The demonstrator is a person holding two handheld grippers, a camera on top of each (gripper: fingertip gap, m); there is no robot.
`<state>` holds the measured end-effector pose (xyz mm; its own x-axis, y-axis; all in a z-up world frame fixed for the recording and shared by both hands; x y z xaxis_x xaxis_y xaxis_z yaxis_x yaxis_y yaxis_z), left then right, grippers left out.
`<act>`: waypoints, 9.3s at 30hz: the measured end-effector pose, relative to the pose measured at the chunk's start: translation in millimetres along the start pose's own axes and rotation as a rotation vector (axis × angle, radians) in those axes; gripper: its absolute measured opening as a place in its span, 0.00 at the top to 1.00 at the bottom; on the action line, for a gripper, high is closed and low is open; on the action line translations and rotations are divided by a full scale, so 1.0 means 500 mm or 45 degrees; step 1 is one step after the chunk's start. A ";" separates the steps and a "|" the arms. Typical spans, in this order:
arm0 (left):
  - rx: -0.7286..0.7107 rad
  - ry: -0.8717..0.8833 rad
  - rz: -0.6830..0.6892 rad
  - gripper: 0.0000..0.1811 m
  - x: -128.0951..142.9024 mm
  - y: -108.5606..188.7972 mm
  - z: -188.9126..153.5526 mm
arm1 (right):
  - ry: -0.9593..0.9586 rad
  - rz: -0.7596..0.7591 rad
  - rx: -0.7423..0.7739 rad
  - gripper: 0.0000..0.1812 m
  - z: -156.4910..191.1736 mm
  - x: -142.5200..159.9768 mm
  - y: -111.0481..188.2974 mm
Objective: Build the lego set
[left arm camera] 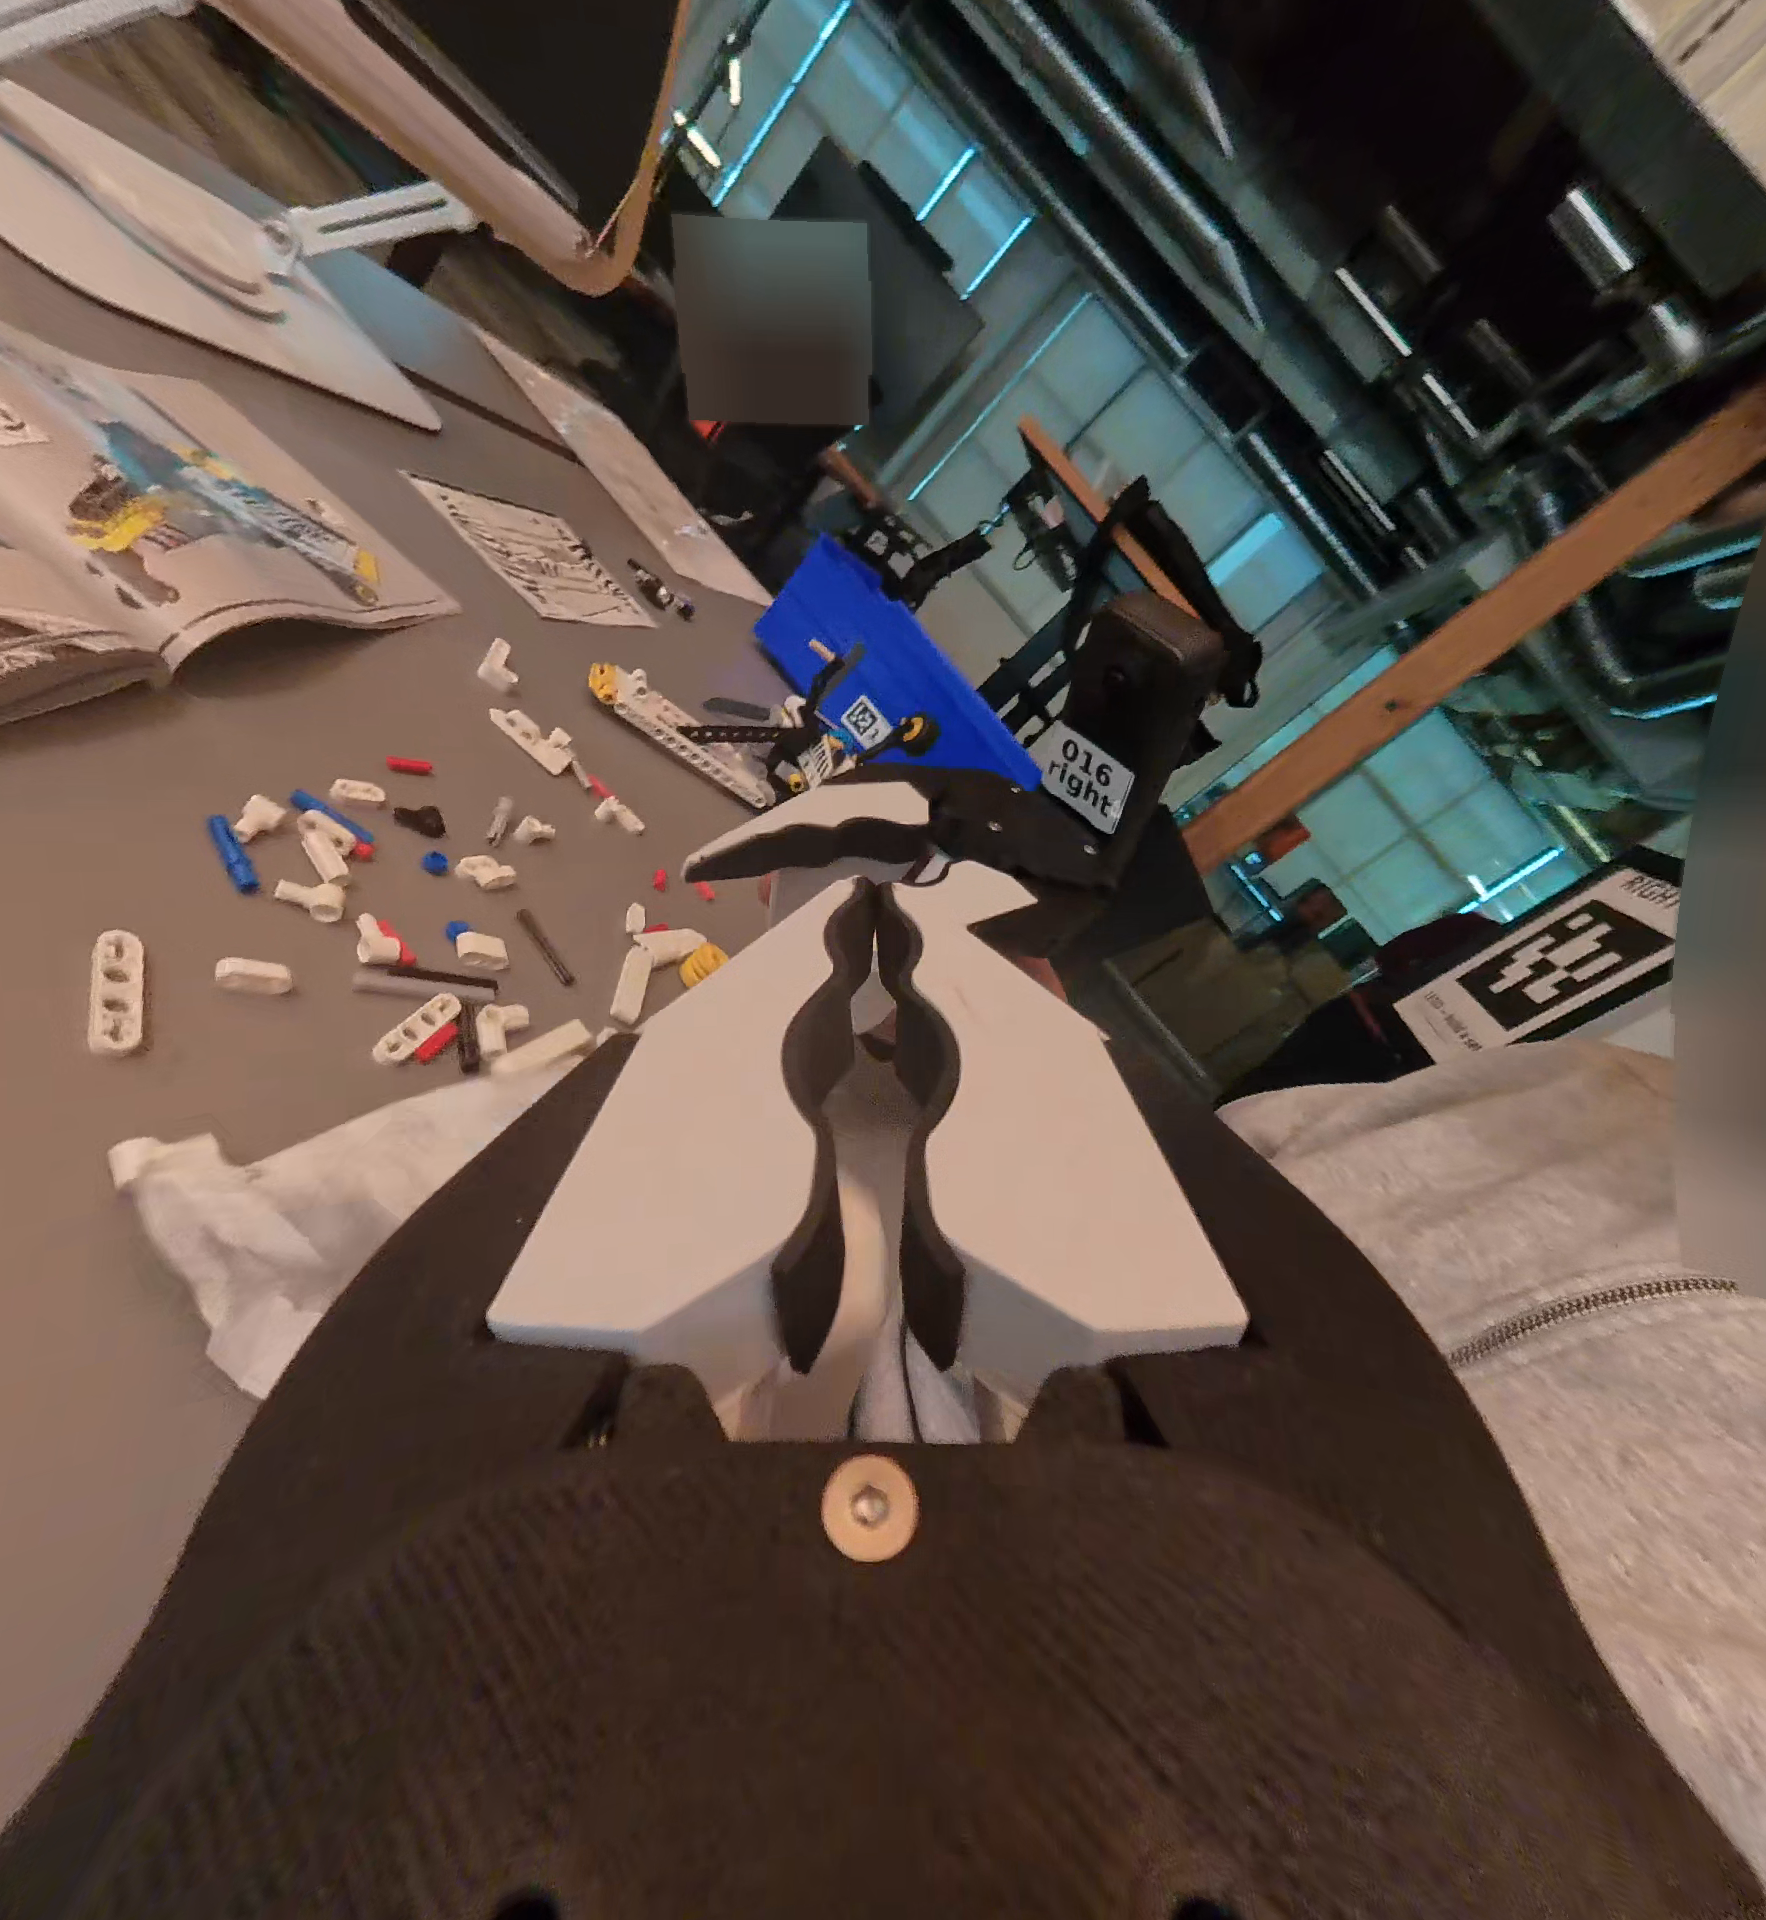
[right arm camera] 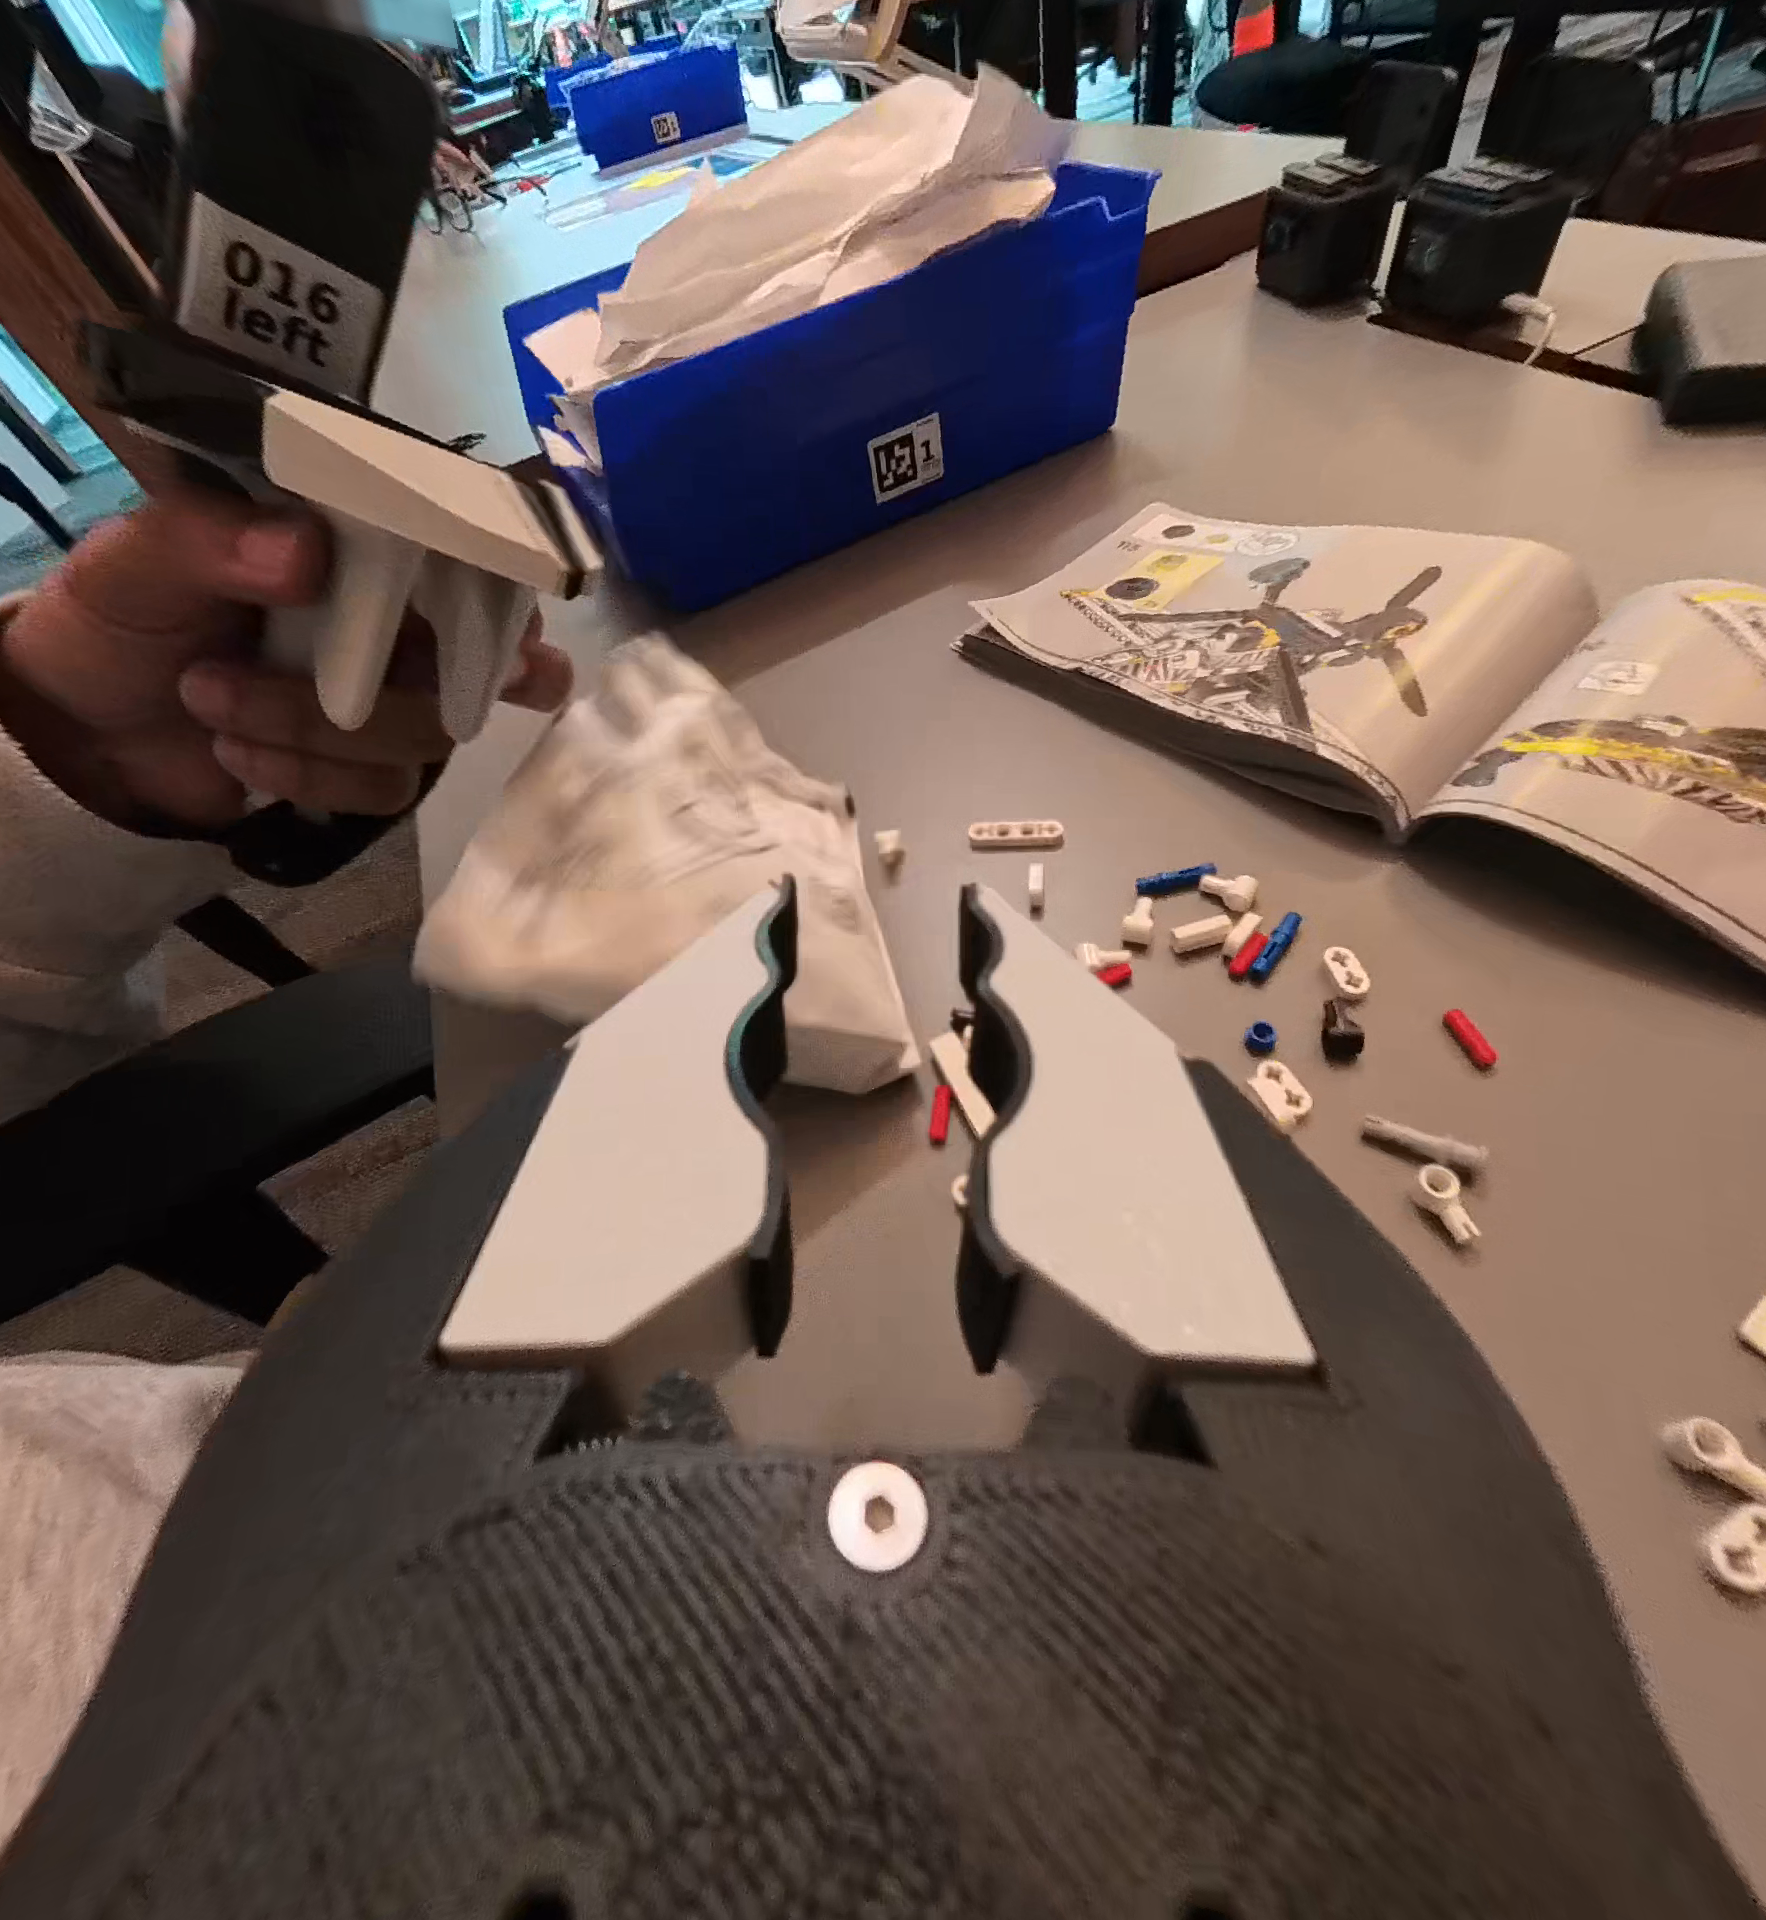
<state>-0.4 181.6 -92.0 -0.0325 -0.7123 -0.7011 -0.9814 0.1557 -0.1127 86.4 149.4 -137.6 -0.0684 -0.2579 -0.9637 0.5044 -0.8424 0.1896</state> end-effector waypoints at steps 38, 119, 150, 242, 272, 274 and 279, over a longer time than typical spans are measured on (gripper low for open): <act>-0.388 0.070 0.209 0.70 0.192 0.095 0.074 | 0.252 0.264 -0.357 1.00 0.175 0.106 -0.006; -0.924 -2.326 0.967 1.00 -0.008 -0.086 0.082 | 0.174 0.024 0.106 0.79 -0.011 -0.056 -0.051; -0.025 -0.510 0.076 0.95 -0.068 -0.049 0.119 | 0.443 -0.076 -0.115 0.89 -0.013 -0.068 0.008; -0.308 -0.782 0.137 0.83 -0.043 -0.171 0.184 | 0.172 0.455 0.224 0.95 -0.169 -0.044 -0.053; -0.260 -0.741 0.007 0.90 -0.053 -0.178 0.175 | 0.101 0.312 0.258 0.95 -0.179 -0.054 -0.045; -0.238 -0.735 -0.020 0.91 -0.057 -0.176 0.170 | 0.089 0.287 0.243 0.95 -0.176 -0.064 -0.039; -0.213 -0.731 -0.046 0.90 -0.057 -0.174 0.167 | 0.124 0.293 0.246 0.95 -0.170 -0.067 -0.035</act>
<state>101.5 245.7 -121.0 0.0630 -0.2245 -0.9724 -0.9980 -0.0050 -0.0635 153.0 212.9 -124.4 0.1165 -0.4135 -0.9030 0.3237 -0.8438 0.4282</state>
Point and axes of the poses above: each gripper's, where its closed fingertips meet, y back along the fingers, x out of its underside, z = x × y across the jaws, the point moved 3 cm from there along y, back along the fingers, and after that the axes turned 8 degrees about -z, right-handed, at the moved point
